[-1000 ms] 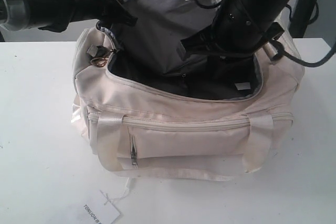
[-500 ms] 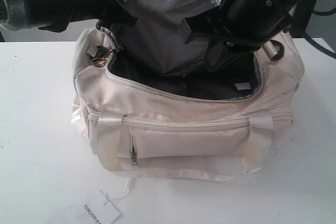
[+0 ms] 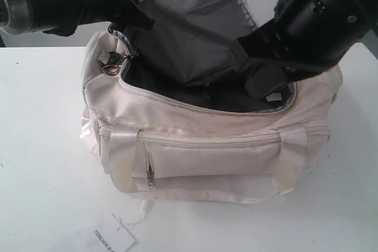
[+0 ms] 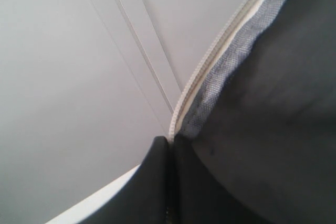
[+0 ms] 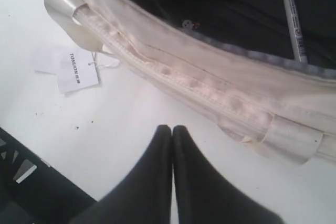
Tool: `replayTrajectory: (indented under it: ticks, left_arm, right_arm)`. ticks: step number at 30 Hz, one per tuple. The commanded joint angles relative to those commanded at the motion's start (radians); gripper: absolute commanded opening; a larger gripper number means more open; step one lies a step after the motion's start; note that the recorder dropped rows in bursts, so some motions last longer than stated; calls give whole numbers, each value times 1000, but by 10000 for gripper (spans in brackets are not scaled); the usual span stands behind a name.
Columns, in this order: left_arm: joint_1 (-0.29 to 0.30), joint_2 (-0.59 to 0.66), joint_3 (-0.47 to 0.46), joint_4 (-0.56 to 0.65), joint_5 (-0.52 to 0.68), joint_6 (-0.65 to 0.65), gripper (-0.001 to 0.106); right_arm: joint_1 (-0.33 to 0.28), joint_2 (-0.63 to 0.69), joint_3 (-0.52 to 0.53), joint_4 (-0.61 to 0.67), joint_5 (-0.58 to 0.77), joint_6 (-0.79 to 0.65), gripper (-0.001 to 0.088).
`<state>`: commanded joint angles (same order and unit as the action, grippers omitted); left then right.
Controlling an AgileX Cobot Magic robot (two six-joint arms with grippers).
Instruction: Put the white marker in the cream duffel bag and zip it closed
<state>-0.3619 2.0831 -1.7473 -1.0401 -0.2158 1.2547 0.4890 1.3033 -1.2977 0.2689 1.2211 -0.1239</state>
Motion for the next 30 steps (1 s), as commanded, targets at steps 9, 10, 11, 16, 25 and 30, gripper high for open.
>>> replayTrajectory:
  ticks: [9, 10, 11, 16, 25, 30]
  left_arm:
    - [0, 0, 0, 0, 4, 0, 0]
    - [0, 0, 0, 0, 13, 0, 0]
    - [0, 0, 0, 0, 24, 0, 0]
    - [0, -16, 0, 0, 100, -2, 0]
    - [0, -81, 0, 0, 355, -2, 0]
    - [2, -143, 0, 0, 588, -4, 0]
  right_arm:
    - [0, -18, 116, 2, 0, -58, 0]
    - [0, -18, 122, 2, 0, -58, 0]
    - [0, -18, 124, 2, 0, -58, 0]
    - [0, -18, 124, -4, 0, -60, 0]
    - [0, -18, 124, -4, 0, -60, 0]
    - [0, -18, 124, -4, 0, -60, 0]
